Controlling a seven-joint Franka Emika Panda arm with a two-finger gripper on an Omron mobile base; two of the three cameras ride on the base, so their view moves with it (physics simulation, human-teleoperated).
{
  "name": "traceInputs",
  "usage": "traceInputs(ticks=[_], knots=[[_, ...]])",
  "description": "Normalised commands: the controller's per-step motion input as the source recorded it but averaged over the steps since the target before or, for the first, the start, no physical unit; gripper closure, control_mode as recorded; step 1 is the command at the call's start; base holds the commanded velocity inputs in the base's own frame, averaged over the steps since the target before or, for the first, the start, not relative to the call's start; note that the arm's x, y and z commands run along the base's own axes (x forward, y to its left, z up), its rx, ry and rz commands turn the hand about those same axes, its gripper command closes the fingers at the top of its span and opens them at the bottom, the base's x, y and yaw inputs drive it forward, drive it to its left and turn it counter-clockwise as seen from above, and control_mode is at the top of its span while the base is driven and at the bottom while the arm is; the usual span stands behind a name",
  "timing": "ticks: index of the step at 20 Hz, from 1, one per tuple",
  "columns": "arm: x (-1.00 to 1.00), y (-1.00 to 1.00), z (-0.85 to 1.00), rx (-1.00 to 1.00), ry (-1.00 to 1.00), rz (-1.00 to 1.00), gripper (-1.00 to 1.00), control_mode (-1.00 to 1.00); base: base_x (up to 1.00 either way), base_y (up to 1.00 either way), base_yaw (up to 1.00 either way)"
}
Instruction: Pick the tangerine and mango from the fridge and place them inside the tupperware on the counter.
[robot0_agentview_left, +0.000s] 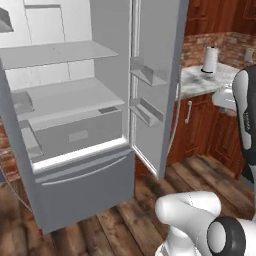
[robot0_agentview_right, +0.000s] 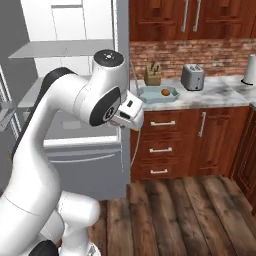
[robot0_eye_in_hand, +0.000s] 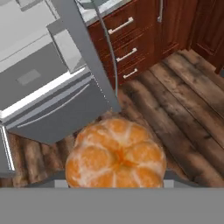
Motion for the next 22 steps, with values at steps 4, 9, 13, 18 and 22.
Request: traceInputs(ticks=[4, 9, 13, 18, 22], knots=[[0.0, 0.0, 0.0, 0.0, 0.0, 0.0, 1.0, 1.0, 0.13, -0.74, -0.41], [0.0, 0.0, 0.0, 0.0, 0.0, 0.0, 1.0, 1.0, 0.61, -0.7, 0.04], [0.0, 0.0, 0.0, 0.0, 0.0, 0.0, 1.0, 1.0, 0.78, -0.73, 0.34], [0.0, 0.0, 0.0, 0.0, 0.0, 0.0, 1.0, 1.0, 0.81, -0.63, 0.44], [0.0, 0.0, 0.0, 0.0, 0.0, 0.0, 1.0, 1.0, 0.89, -0.45, 0.64]])
